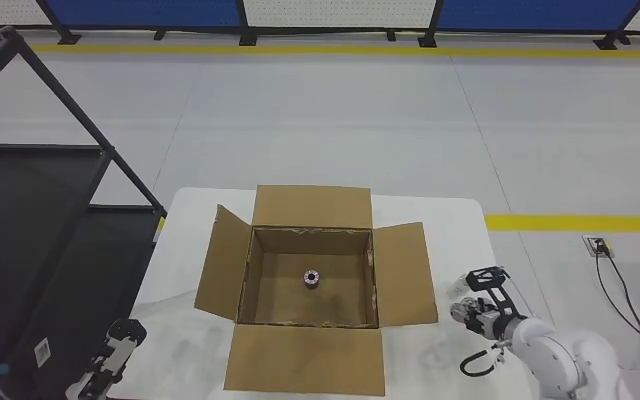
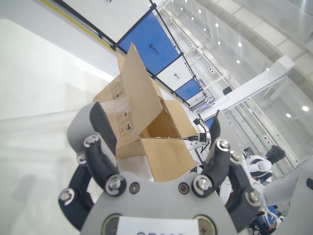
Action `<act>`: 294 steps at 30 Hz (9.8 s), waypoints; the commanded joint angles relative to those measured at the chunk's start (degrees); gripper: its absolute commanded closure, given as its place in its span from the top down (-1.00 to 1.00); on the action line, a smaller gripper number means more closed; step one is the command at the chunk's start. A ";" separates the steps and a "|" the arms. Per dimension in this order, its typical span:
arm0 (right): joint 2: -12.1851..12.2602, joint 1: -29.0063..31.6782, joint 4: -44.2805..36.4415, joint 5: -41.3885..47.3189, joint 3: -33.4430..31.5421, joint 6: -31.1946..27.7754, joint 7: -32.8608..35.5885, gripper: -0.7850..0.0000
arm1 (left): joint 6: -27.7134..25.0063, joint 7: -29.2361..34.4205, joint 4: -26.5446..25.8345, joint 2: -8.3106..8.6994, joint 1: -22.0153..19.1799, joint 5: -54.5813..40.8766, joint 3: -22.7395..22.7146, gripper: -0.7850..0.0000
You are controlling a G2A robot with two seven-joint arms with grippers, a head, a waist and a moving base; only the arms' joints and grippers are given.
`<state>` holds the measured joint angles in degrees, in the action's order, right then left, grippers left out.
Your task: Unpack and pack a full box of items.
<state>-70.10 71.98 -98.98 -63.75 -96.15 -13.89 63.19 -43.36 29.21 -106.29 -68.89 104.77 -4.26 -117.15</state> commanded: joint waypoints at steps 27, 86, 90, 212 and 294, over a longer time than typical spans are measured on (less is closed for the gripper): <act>1.19 -3.73 8.43 -2.76 4.91 2.59 -3.01 -0.73 | 0.00 0.00 0.00 0.00 0.00 0.00 0.00 1.00; -0.89 -32.41 -5.87 2.78 40.67 -4.12 2.04 1.00 | 0.00 0.00 0.00 0.00 0.00 0.00 0.00 1.00; -3.82 -42.25 9.06 7.51 48.31 -3.49 0.50 1.00 | 0.00 0.00 0.00 0.00 0.00 0.00 0.00 1.00; -1.54 8.31 -28.25 3.63 0.54 -2.73 2.25 -1.00 | 0.00 0.00 0.00 0.00 0.00 0.00 0.00 1.00; 0.24 -17.39 17.06 -4.27 20.22 6.65 1.81 -1.00 | 0.00 0.00 0.00 0.00 0.00 0.00 0.00 1.00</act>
<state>-69.89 54.60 -82.11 -68.11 -75.87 -7.21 65.02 -43.36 29.21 -106.29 -68.89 104.77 -4.26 -117.15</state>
